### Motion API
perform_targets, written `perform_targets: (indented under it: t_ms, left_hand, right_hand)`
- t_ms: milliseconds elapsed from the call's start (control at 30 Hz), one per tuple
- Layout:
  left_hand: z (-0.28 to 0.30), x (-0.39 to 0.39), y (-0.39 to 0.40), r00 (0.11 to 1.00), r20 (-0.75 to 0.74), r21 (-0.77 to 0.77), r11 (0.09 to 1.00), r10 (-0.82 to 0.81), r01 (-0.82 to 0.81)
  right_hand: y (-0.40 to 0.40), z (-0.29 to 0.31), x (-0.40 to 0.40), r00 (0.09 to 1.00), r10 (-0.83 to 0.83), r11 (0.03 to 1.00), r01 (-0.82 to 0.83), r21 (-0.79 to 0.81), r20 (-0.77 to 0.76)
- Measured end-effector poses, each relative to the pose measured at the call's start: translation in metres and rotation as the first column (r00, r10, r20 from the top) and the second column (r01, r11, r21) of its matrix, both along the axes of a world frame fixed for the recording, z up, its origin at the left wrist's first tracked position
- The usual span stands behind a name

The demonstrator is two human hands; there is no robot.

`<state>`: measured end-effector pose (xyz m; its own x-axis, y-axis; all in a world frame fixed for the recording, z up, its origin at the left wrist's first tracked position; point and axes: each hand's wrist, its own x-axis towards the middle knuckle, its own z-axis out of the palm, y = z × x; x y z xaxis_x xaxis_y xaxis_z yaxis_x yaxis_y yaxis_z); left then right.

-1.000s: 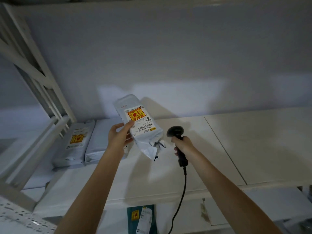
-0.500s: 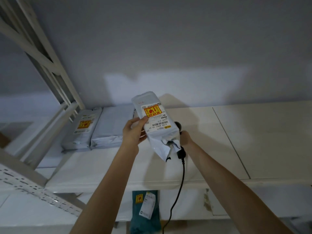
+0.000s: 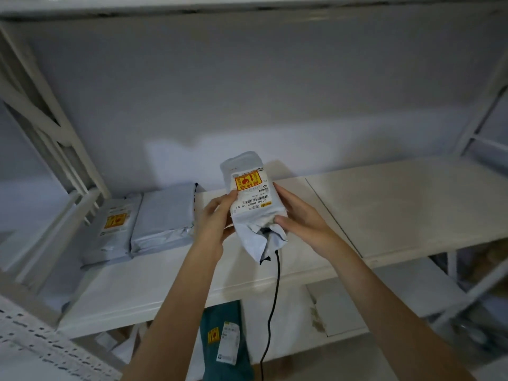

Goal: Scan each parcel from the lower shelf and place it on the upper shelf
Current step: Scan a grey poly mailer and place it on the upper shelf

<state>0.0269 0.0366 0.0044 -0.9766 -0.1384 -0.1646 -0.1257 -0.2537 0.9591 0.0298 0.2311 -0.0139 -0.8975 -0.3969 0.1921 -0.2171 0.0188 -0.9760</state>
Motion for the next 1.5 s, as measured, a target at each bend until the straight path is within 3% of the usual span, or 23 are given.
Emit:
perform_targets:
  t_ms: [167, 300, 500, 900, 1133, 1500]
  left_hand:
    - [0.017, 0.037, 0.024, 0.942, -0.159, -0.046, 0.956, -0.294, 0.291]
    - [0.030, 0.060, 0.054, 0.834, -0.230, -0.216, 0.862, -0.501, 0.458]
    - [0.063, 0.086, 0.129, 0.753, -0.299, -0.441, 0.784, -0.587, 0.436]
    - [0.149, 0.140, 0.307, 0.577, -0.510, -0.497, 0.766, -0.638, 0.408]
    - [0.187, 0.147, 0.380, 0.564, -0.617, -0.397, 0.836, -0.549, 0.380]
    - [0.254, 0.099, 0.412, 0.506, -0.758, -0.391, 0.908, -0.410, 0.151]
  right_hand:
    - [0.015, 0.026, 0.062, 0.959, -0.264, 0.963, 0.268, 0.028, -0.102]
    - [0.050, 0.041, 0.099, 0.891, -0.422, 0.903, 0.429, 0.011, -0.166]
    - [0.113, 0.065, 0.144, 0.773, -0.580, 0.802, 0.597, -0.015, -0.257]
    - [0.267, 0.140, 0.221, 0.562, -0.706, 0.656, 0.749, -0.096, -0.431]
    - [0.336, 0.191, 0.222, 0.557, -0.622, 0.723, 0.678, -0.130, -0.551]
    - [0.368, 0.260, 0.164, 0.515, -0.558, 0.800, 0.541, -0.258, -0.651]
